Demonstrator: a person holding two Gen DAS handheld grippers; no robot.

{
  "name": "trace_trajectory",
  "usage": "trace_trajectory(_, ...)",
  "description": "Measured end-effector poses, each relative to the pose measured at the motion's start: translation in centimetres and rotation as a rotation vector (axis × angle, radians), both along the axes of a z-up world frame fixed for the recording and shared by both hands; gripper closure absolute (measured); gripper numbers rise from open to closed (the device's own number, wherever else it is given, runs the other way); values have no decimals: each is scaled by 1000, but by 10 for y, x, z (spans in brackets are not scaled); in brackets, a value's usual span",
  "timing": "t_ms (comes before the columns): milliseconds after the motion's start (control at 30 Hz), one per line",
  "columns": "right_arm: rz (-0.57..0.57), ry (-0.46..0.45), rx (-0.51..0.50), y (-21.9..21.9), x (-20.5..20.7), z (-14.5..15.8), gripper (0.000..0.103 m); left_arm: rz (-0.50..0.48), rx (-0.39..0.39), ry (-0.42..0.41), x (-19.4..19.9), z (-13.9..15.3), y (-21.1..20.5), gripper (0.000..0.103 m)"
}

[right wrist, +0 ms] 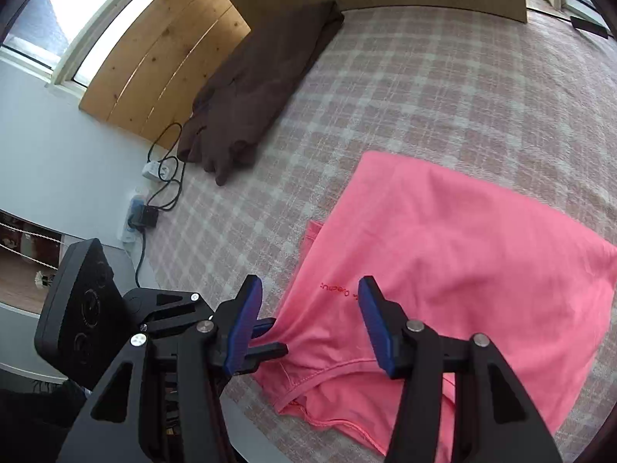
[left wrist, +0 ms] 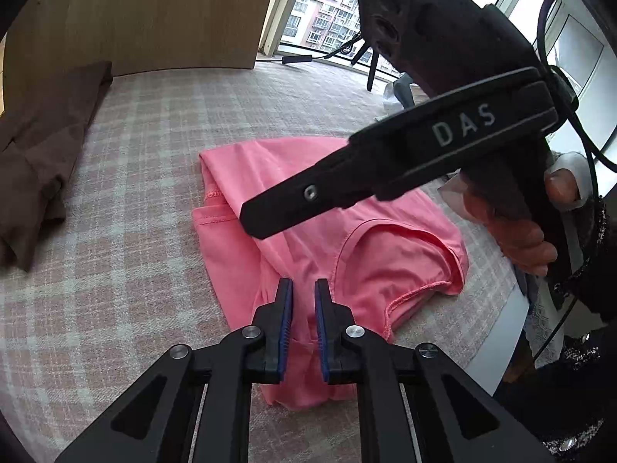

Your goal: Fold clothes

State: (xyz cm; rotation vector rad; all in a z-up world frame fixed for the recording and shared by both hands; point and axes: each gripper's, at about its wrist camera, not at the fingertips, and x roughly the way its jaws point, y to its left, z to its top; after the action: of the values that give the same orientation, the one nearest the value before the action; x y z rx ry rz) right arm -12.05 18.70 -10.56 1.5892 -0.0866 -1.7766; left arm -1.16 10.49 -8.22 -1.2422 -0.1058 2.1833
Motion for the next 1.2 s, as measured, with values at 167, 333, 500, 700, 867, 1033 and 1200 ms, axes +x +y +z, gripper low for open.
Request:
trace_trajectory(167, 25, -33, 109, -15, 0, -21, 61, -18, 37, 41, 4, 6, 1, 94)
trace_trajectory(333, -2, -43, 123, -4, -6, -33, 99, 12, 38, 20, 1, 11, -22, 76)
trace_trajectory(500, -68, -52, 19, 14, -7, -25, 99, 52, 19, -10, -27, 1, -53, 76)
trace_trajectory(700, -100, -25, -5, 15, -5, -14, 99, 31, 29, -50, -65, -21, -44, 85)
trace_trajectory(867, -116, -18, -22, 21, 0, -8, 99, -84, 5, -15, -70, -16, -13, 81)
trace_trajectory(1033, -124, -14, -30, 25, 0, -4, 99, -138, -93, 11, -75, -30, 4, 79)
trace_trajectory(1200, -127, -10, -25, 25, 1, -5, 99, -155, -74, 16, -79, -33, 6, 101)
